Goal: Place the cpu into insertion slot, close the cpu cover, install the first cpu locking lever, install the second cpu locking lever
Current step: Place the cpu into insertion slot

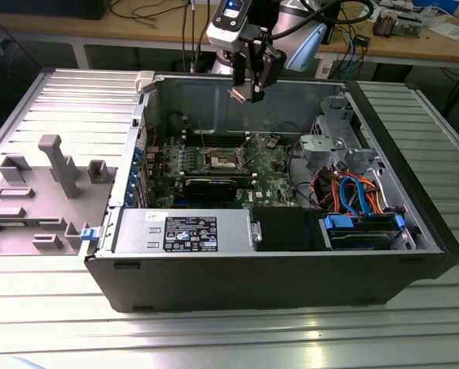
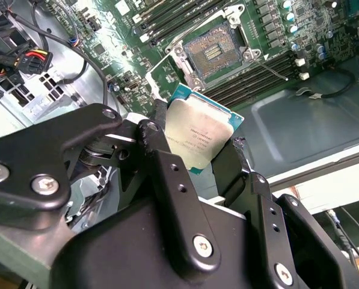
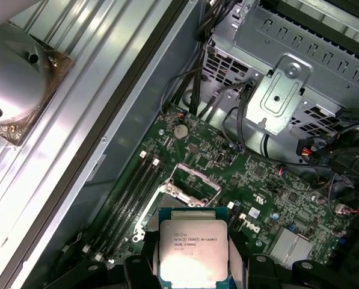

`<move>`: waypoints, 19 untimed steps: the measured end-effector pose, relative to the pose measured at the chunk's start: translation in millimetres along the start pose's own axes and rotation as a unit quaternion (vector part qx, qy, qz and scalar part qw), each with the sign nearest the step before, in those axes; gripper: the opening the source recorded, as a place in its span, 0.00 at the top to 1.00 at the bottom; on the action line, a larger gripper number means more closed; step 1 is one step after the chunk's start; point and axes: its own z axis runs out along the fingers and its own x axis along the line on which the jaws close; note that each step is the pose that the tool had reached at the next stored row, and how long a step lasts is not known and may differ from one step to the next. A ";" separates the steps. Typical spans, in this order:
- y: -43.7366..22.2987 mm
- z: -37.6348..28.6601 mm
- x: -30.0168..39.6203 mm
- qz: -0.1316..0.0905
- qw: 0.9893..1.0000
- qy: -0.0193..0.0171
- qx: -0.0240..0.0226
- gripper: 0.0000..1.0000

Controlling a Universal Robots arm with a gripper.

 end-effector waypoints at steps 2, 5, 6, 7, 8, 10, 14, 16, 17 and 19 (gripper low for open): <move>0.0 0.0 0.0 0.003 1.000 0.000 0.000 0.45; 0.0 0.1 0.0 0.011 1.000 -0.001 0.000 0.45; 0.0 0.1 0.0 0.012 1.000 -0.001 0.000 0.45; 0.0 0.1 0.0 0.013 1.000 -0.001 0.000 0.45; 0.0 0.1 0.0 0.014 1.000 -0.001 0.000 0.45; 0.0 0.1 0.0 0.018 1.000 -0.002 0.000 0.45; 0.0 0.2 0.0 0.022 1.000 -0.002 0.000 0.45; 0.0 0.2 0.0 0.024 1.000 -0.002 0.000 0.45; 0.0 0.3 0.0 0.025 1.000 -0.002 0.000 0.45; 0.0 0.3 0.0 0.027 1.000 -0.002 0.000 0.45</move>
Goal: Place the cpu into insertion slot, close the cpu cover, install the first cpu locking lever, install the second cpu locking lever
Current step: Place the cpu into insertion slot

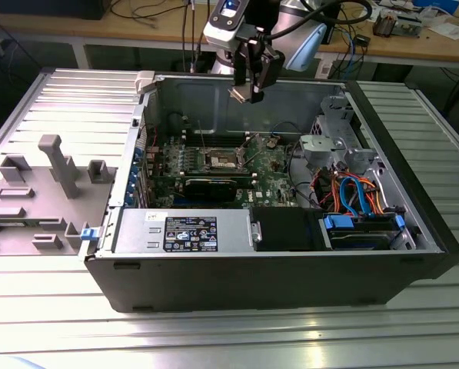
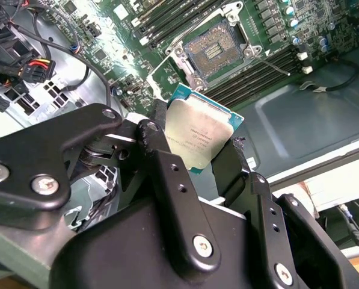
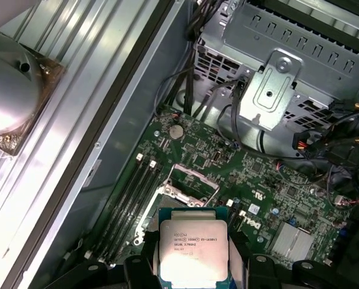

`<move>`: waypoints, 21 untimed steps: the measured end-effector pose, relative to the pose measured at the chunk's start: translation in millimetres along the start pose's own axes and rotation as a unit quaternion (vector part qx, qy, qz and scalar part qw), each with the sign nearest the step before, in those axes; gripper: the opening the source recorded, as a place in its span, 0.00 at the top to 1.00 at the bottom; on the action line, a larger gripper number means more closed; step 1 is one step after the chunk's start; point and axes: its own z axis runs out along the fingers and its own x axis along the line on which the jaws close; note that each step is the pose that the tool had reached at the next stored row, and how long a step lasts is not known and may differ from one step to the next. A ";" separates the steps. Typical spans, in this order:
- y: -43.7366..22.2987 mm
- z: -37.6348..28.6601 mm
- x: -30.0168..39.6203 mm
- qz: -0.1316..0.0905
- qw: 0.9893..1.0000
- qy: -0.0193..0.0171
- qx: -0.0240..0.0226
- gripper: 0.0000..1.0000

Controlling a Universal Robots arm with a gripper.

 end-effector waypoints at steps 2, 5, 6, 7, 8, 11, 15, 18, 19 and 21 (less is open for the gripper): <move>0.0 0.0 0.0 0.002 1.000 0.000 0.000 0.45; 0.0 0.0 0.0 0.005 1.000 0.000 0.000 0.45; 0.0 0.0 0.0 0.005 1.000 0.000 0.000 0.45; 0.0 0.0 0.0 0.006 1.000 0.000 0.000 0.45; 0.0 0.0 0.0 0.007 1.000 -0.001 0.000 0.45; 0.0 0.1 0.0 0.009 1.000 -0.001 0.000 0.45; 0.0 0.1 0.0 0.011 1.000 -0.001 0.000 0.45; 0.0 0.1 0.0 0.011 1.000 -0.001 0.000 0.45; 0.0 0.0 0.0 0.011 1.000 -0.001 0.000 0.45; 0.0 0.1 0.0 0.011 1.000 -0.001 0.000 0.45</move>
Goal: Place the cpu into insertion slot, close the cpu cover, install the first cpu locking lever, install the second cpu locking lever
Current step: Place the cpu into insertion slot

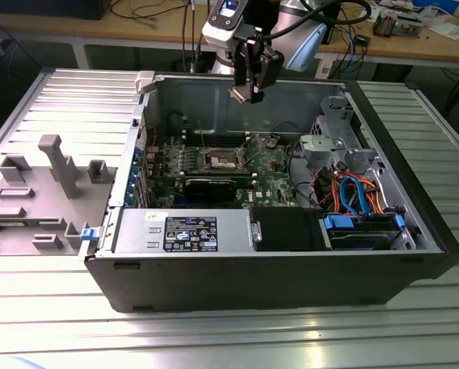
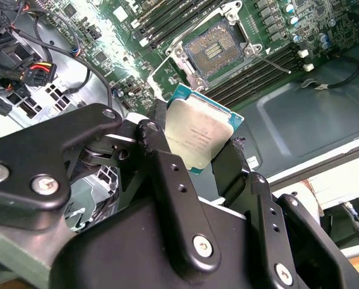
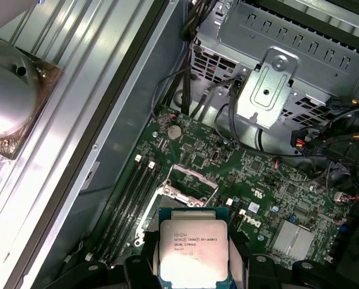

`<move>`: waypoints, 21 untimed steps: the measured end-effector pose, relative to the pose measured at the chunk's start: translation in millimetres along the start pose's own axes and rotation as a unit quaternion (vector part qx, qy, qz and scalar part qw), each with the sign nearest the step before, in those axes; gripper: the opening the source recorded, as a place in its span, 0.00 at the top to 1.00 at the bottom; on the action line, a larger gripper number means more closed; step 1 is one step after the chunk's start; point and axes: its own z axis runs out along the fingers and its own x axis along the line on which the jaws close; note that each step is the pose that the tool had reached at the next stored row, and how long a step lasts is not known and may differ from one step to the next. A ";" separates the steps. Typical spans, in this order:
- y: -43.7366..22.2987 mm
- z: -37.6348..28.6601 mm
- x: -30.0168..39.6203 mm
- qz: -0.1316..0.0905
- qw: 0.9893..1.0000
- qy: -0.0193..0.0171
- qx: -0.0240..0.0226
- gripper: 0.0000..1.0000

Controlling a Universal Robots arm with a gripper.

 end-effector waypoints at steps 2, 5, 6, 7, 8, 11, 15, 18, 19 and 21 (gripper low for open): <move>0.0 0.1 0.0 0.008 1.000 -0.001 0.000 0.45; 0.0 0.3 0.0 0.030 1.000 -0.003 0.000 0.45; 0.0 0.3 0.0 0.035 0.999 -0.003 0.000 0.45; -0.1 0.4 0.0 0.041 0.999 -0.003 0.000 0.45; 0.0 0.4 0.0 0.045 0.999 -0.004 0.000 0.45; -0.1 0.5 0.0 0.058 0.998 -0.005 -0.001 0.45; -0.1 0.5 0.0 0.058 0.998 -0.005 -0.001 0.45; -0.1 0.6 0.0 0.059 0.998 -0.005 -0.001 0.45; -0.1 0.5 0.0 0.059 0.998 -0.005 -0.001 0.45; -0.1 0.5 0.0 0.062 0.998 -0.005 -0.001 0.45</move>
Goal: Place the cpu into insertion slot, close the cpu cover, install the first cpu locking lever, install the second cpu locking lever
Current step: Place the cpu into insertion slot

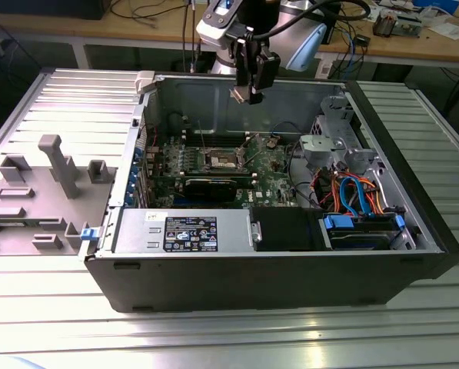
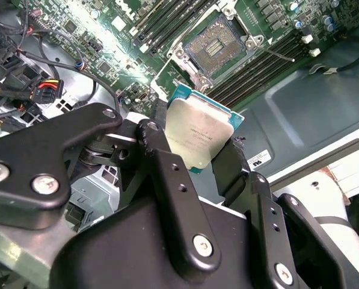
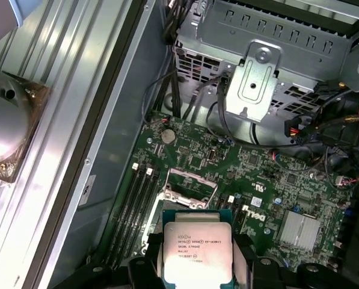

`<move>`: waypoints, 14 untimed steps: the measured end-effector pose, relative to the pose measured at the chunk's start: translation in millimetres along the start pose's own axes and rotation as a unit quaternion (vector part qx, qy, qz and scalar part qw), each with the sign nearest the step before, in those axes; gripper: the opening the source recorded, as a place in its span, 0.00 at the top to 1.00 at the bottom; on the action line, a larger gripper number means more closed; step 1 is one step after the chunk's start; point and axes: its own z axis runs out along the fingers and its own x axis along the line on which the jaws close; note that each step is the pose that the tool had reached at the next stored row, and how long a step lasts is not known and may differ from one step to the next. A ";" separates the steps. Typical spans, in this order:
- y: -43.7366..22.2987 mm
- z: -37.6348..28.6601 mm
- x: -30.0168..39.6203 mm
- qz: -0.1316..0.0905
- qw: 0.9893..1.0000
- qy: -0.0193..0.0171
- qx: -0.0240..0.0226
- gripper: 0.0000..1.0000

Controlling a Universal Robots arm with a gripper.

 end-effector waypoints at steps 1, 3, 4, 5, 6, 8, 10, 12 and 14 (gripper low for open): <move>0.0 0.0 0.0 0.003 1.000 0.000 0.000 0.45; 0.0 0.1 0.0 0.014 1.000 -0.001 0.000 0.45; 0.0 0.1 0.0 0.019 1.000 -0.002 0.000 0.45; 0.0 0.1 0.0 0.024 1.000 -0.002 0.000 0.45; 0.0 0.1 0.0 0.029 1.000 -0.002 0.000 0.45; 0.0 0.2 0.0 0.037 0.999 -0.003 0.000 0.45; 0.0 0.3 0.0 0.044 0.999 -0.004 -0.001 0.45; 0.0 0.3 0.0 0.052 0.999 -0.004 -0.001 0.45; 0.0 0.4 0.0 0.059 0.998 -0.005 -0.001 0.45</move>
